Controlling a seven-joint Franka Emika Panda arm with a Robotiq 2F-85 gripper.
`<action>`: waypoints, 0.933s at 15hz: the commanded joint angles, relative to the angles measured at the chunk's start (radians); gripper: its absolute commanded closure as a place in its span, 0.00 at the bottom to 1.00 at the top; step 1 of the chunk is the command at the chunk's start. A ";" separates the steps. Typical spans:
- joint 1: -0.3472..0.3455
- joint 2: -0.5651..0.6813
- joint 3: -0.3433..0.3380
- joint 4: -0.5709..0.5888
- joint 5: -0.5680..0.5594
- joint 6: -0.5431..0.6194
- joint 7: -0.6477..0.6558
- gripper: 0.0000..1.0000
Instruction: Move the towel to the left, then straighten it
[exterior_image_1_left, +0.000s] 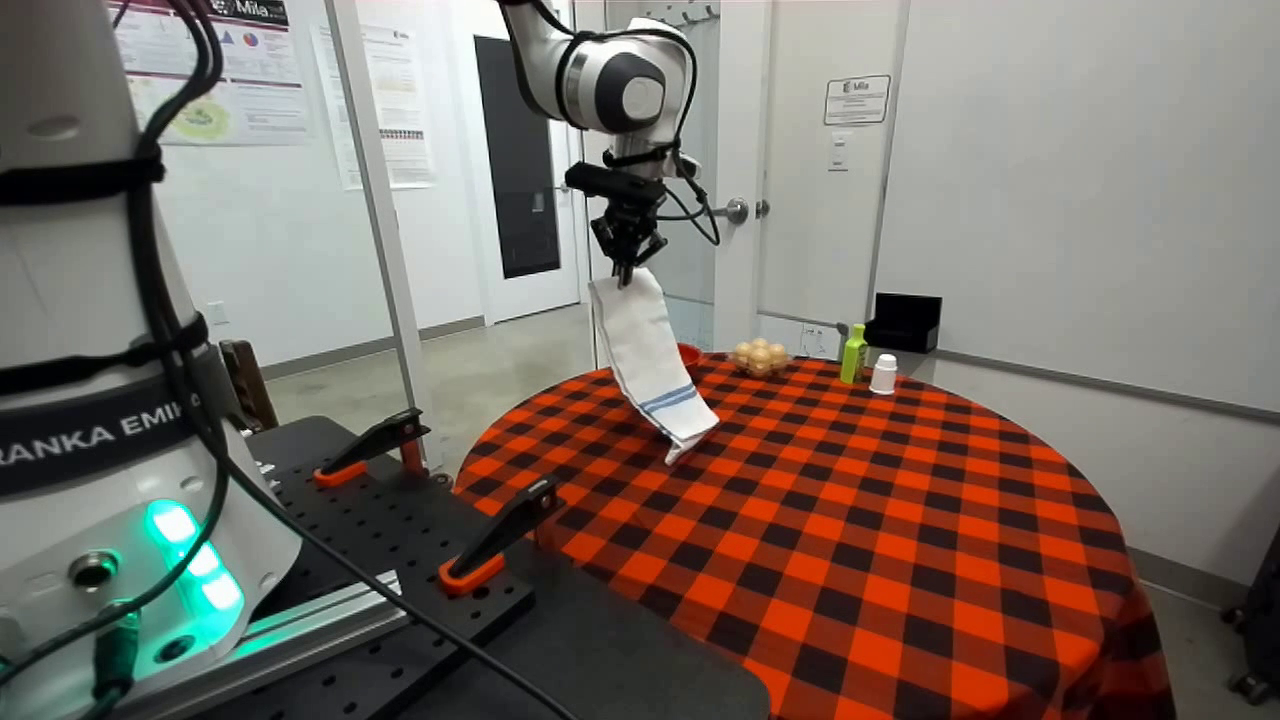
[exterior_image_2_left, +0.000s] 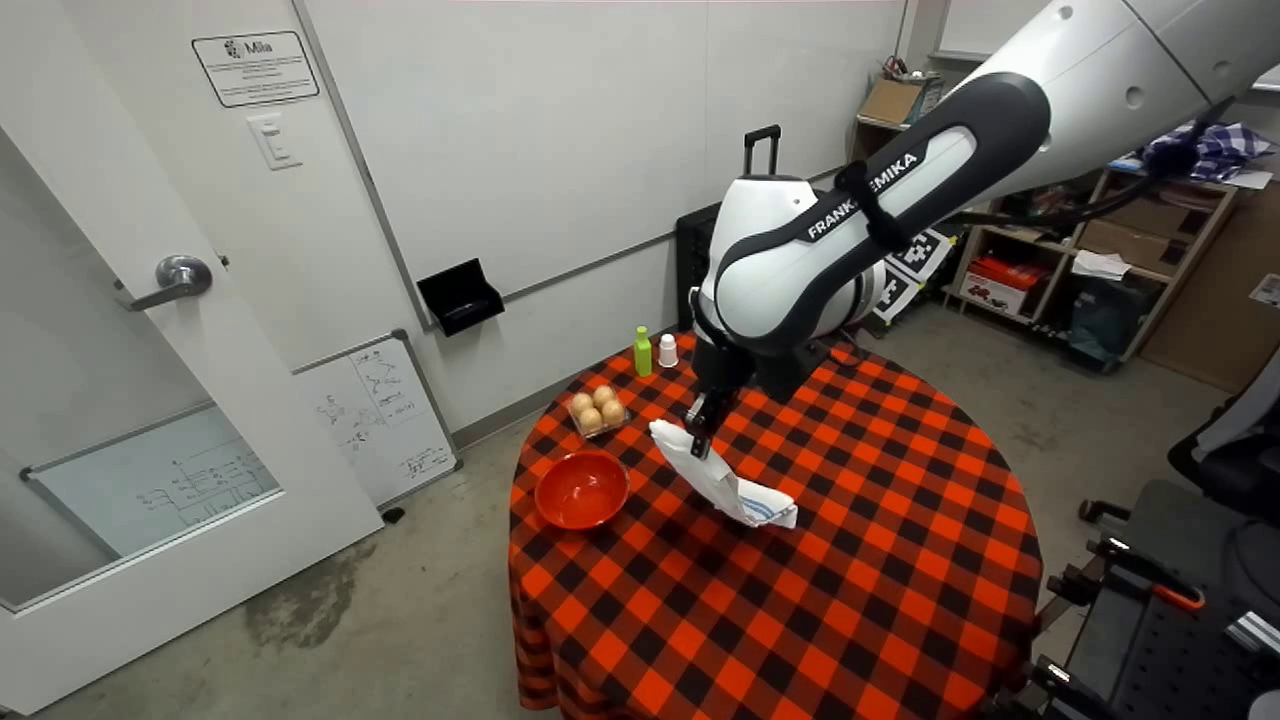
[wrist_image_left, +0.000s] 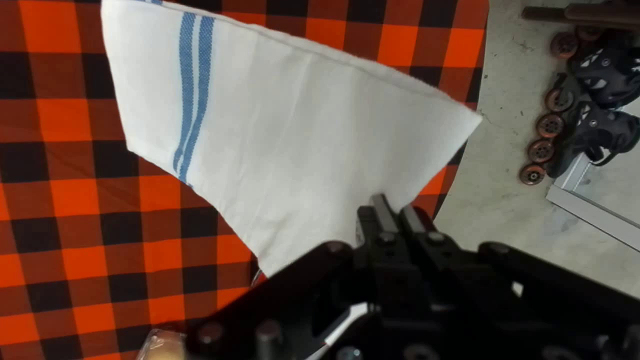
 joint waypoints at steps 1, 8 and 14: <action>0.024 -0.056 0.008 0.001 0.035 -0.056 -0.021 0.99; 0.096 -0.136 0.026 -0.046 0.055 -0.109 0.005 0.99; 0.168 -0.214 0.009 -0.116 0.042 -0.111 0.112 0.99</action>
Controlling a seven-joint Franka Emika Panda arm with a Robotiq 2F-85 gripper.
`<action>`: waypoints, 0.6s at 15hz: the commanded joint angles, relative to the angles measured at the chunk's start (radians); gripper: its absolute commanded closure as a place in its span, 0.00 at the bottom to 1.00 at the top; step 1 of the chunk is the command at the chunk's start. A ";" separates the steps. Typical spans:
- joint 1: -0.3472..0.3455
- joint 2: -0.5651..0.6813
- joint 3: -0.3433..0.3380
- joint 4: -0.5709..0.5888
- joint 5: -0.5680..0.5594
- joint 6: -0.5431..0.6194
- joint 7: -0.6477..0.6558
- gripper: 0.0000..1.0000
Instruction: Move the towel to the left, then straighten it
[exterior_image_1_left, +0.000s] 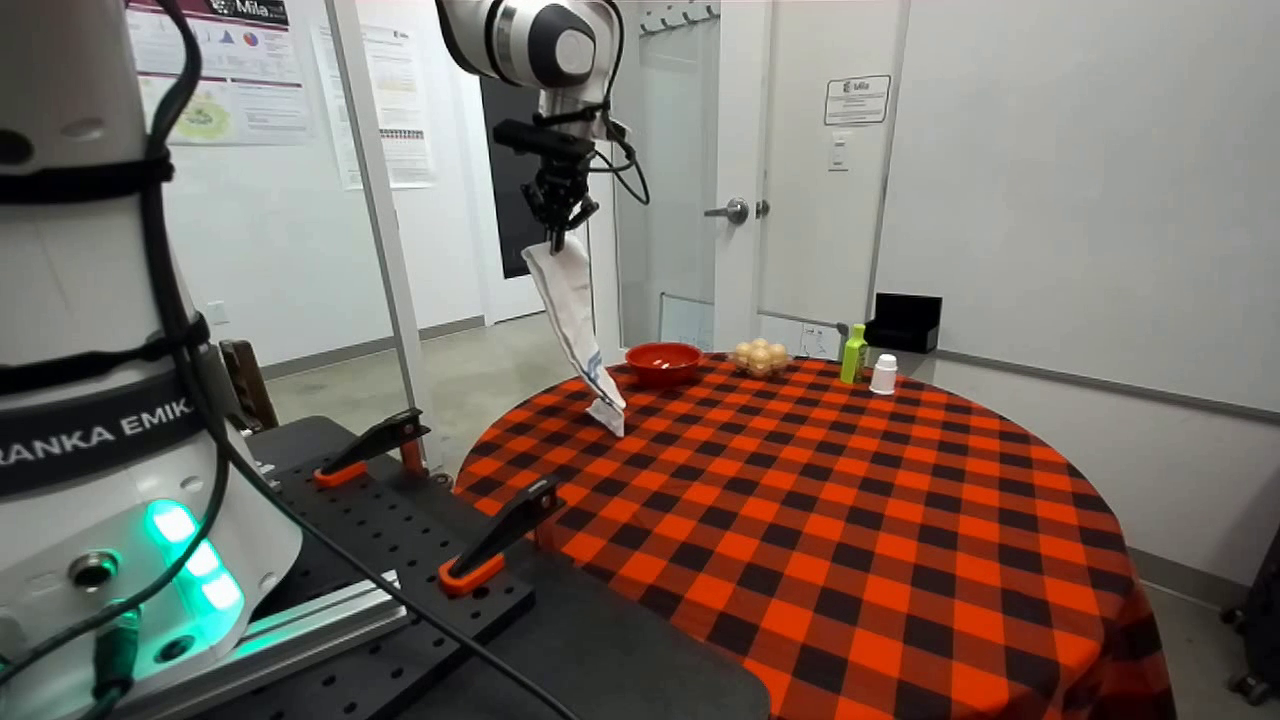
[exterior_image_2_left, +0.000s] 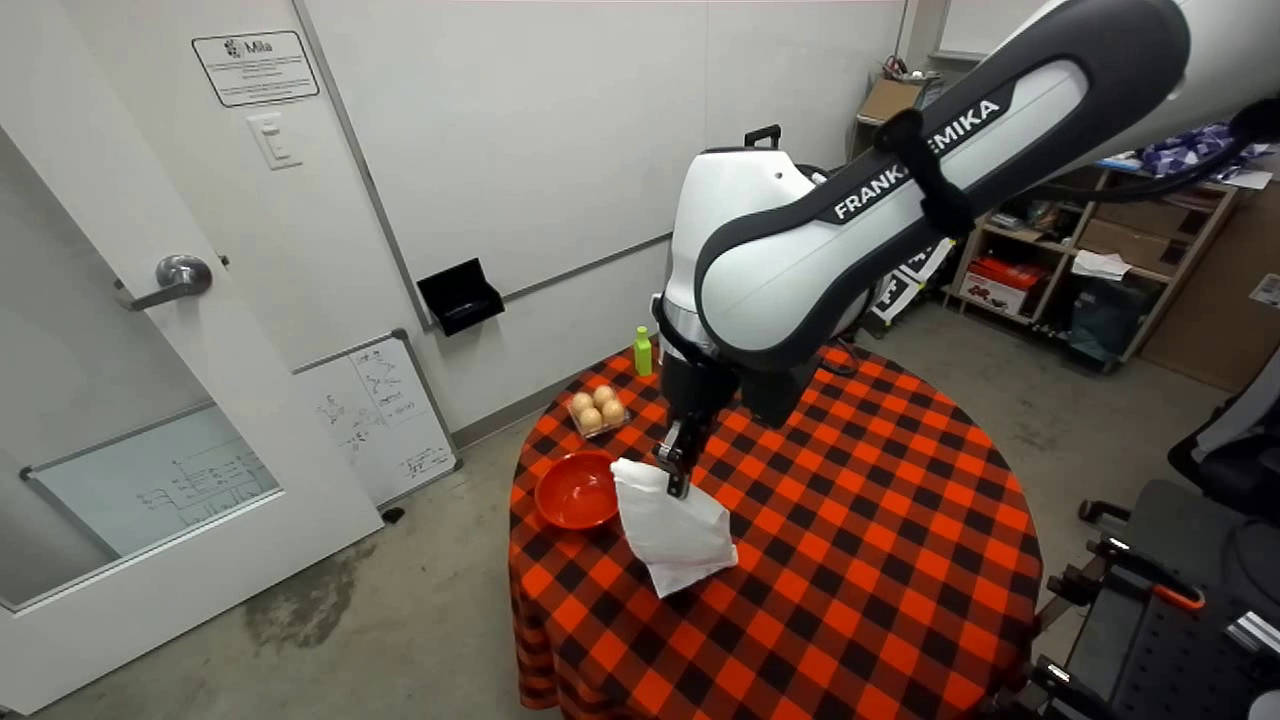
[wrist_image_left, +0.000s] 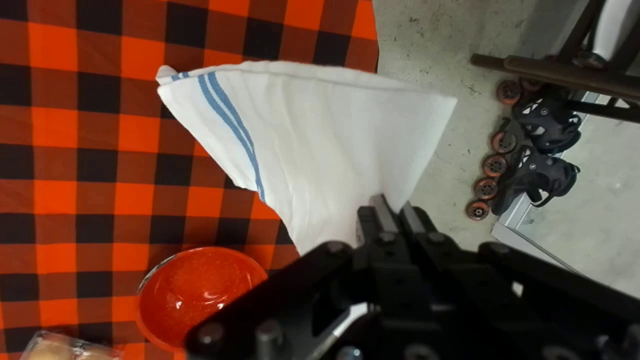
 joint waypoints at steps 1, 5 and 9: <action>0.045 -0.091 -0.018 -0.069 0.014 -0.016 0.059 0.99; 0.072 -0.169 -0.002 -0.139 0.029 -0.039 0.060 0.99; 0.110 -0.240 0.016 -0.220 0.041 -0.056 0.039 0.99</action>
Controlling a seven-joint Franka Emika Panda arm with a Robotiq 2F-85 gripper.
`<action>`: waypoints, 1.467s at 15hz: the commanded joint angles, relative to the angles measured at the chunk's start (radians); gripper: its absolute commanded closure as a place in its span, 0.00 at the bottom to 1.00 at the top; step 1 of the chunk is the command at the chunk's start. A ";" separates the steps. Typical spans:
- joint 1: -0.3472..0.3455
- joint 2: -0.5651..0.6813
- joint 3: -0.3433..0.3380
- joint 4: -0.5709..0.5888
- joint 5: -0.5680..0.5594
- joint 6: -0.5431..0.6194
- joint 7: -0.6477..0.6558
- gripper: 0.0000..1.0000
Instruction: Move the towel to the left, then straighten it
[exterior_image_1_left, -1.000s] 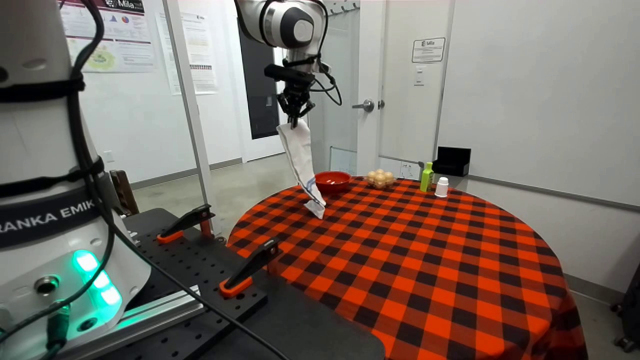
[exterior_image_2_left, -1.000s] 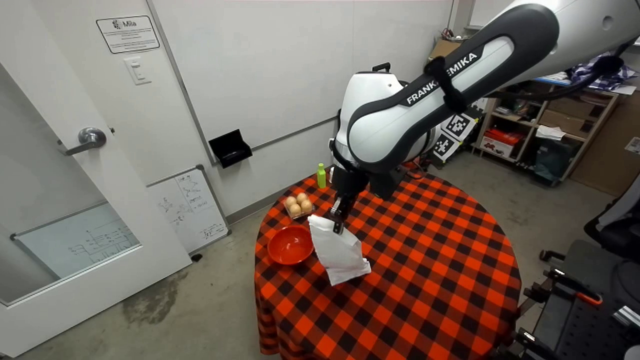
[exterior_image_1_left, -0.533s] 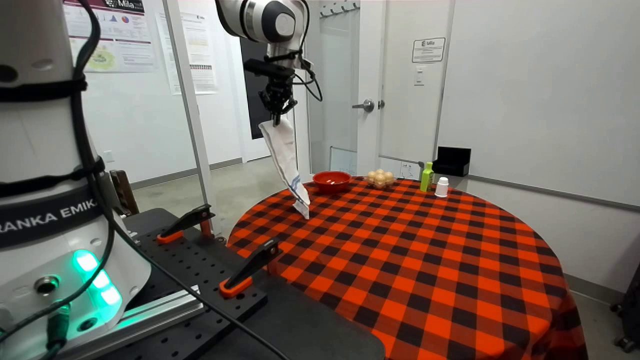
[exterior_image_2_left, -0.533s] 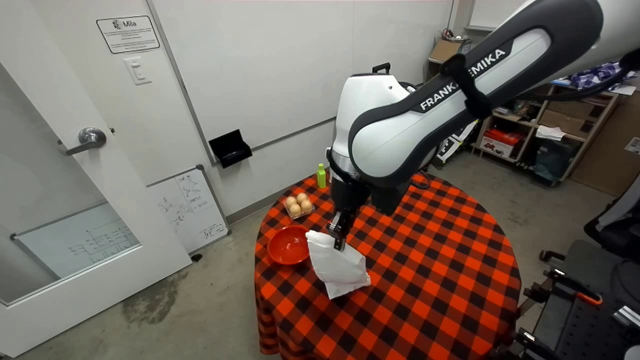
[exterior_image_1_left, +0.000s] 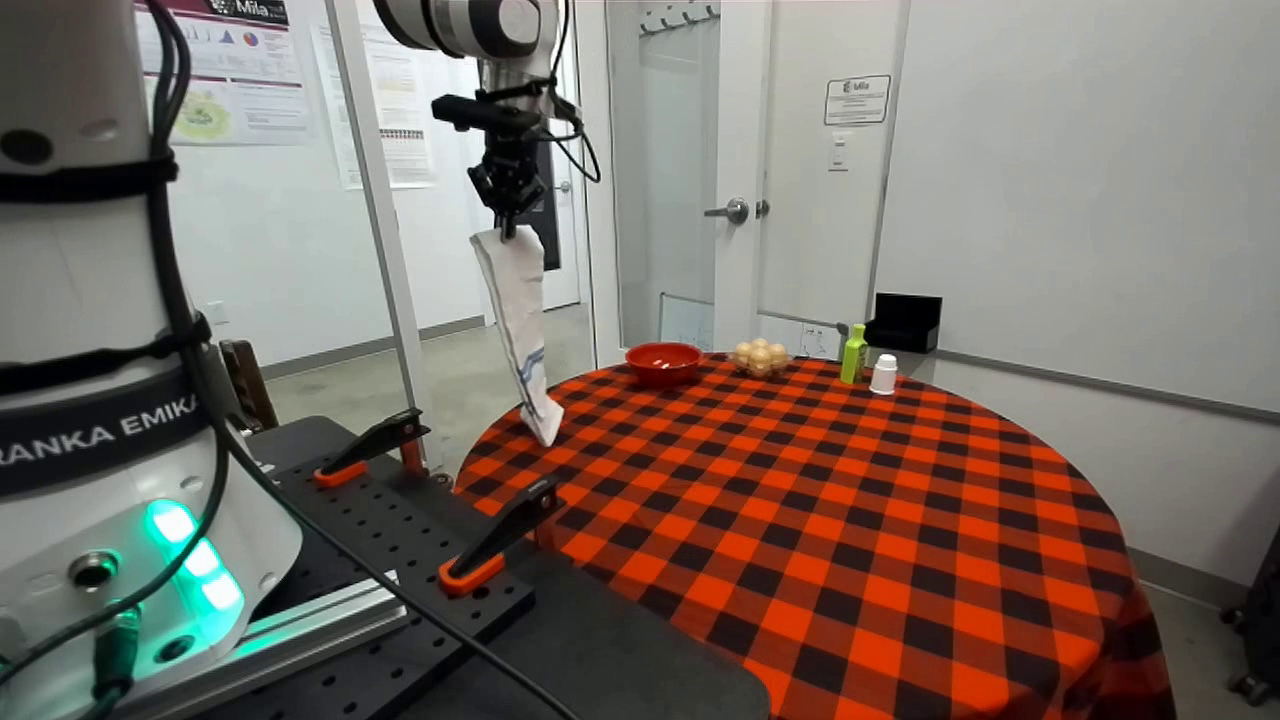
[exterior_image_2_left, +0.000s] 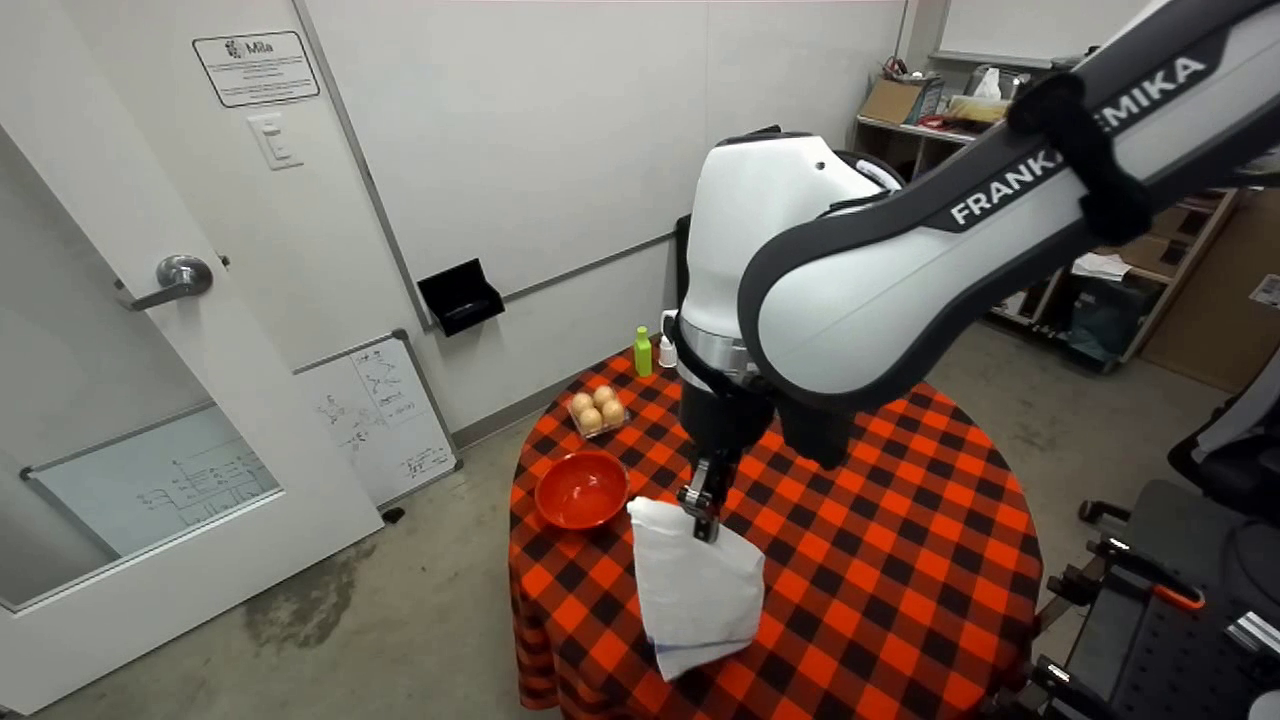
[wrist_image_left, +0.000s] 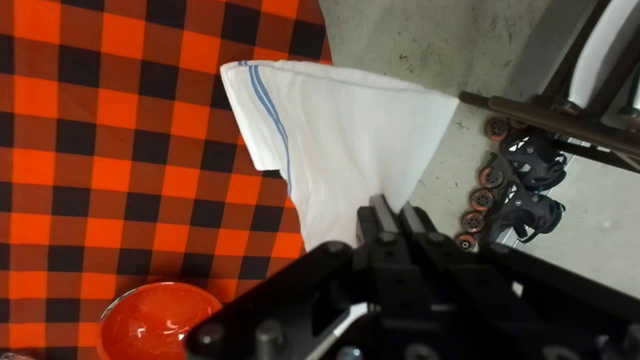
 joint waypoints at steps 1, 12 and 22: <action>0.040 -0.096 0.009 -0.093 0.031 -0.024 -0.015 0.99; 0.162 -0.219 0.049 -0.202 -0.007 0.007 0.021 0.99; 0.123 -0.109 -0.021 -0.149 -0.039 0.054 0.039 0.99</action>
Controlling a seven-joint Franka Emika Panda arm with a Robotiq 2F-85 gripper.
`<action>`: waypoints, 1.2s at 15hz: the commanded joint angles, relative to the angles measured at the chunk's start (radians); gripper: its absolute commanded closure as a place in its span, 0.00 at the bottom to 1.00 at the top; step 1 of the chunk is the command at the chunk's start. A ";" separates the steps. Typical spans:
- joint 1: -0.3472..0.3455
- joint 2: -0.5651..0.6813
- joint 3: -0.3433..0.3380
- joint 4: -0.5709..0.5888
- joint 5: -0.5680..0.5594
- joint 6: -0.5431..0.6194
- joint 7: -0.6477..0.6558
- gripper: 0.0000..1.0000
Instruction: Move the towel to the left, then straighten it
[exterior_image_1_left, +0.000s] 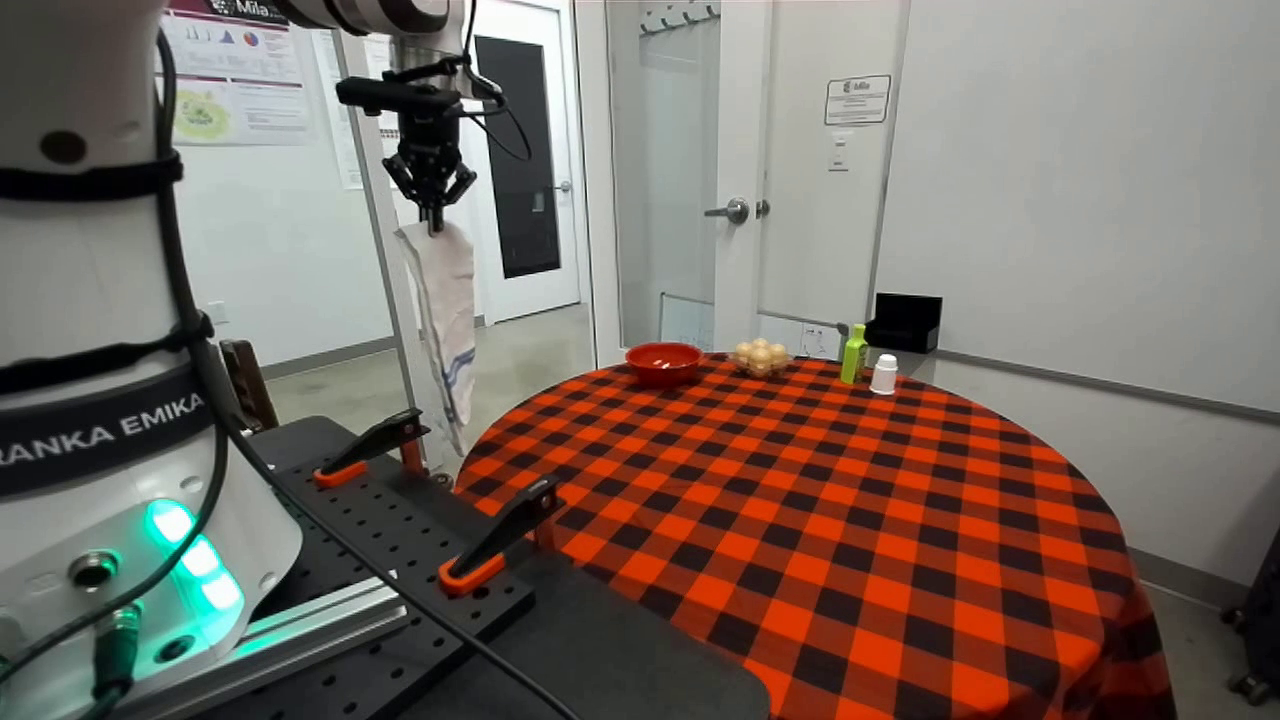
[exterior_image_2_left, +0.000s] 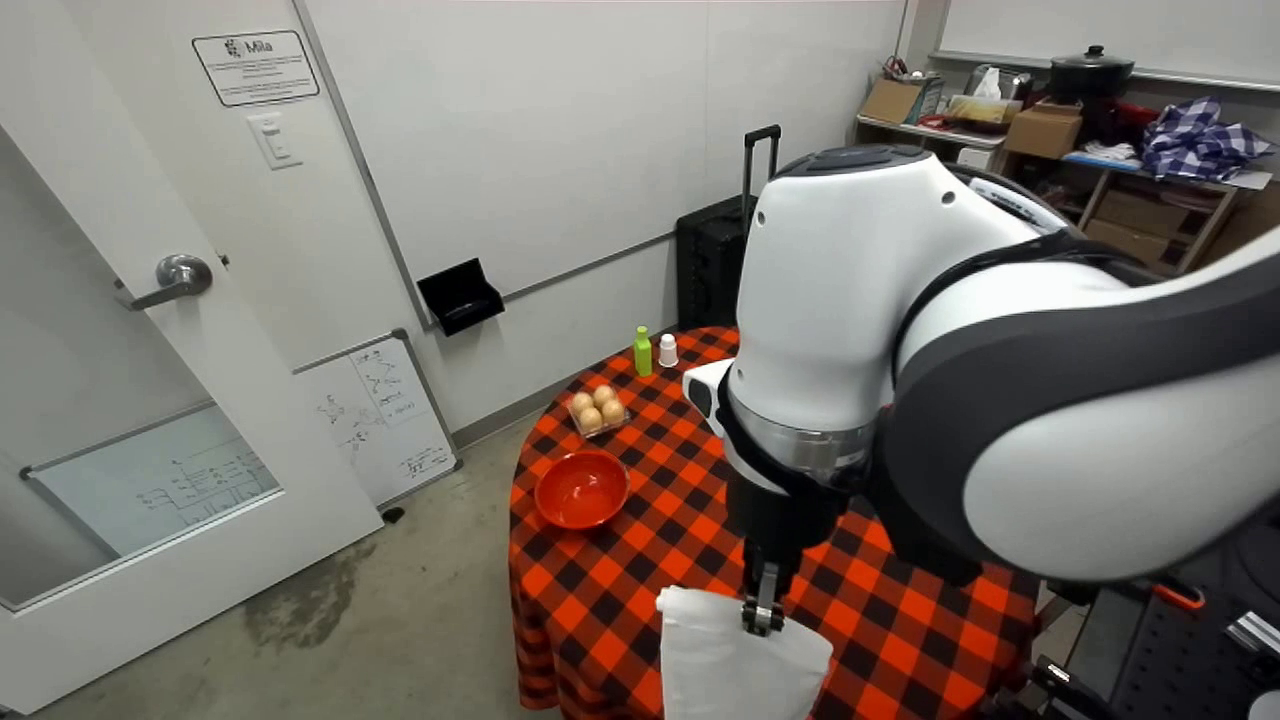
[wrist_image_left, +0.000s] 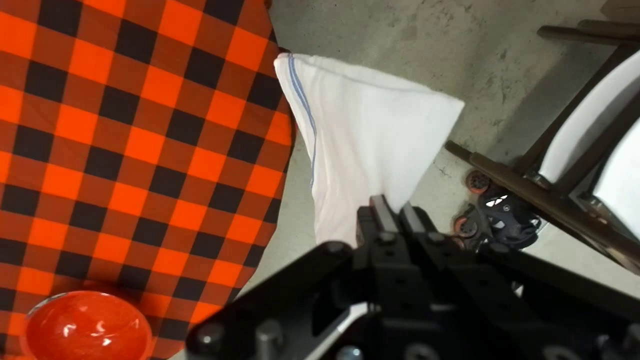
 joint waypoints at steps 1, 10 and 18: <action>-0.044 0.102 -0.052 0.045 -0.015 0.047 0.011 0.99; -0.197 0.374 -0.146 0.171 -0.028 0.131 -0.103 0.99; -0.329 0.558 -0.208 0.309 -0.168 0.149 -0.285 0.99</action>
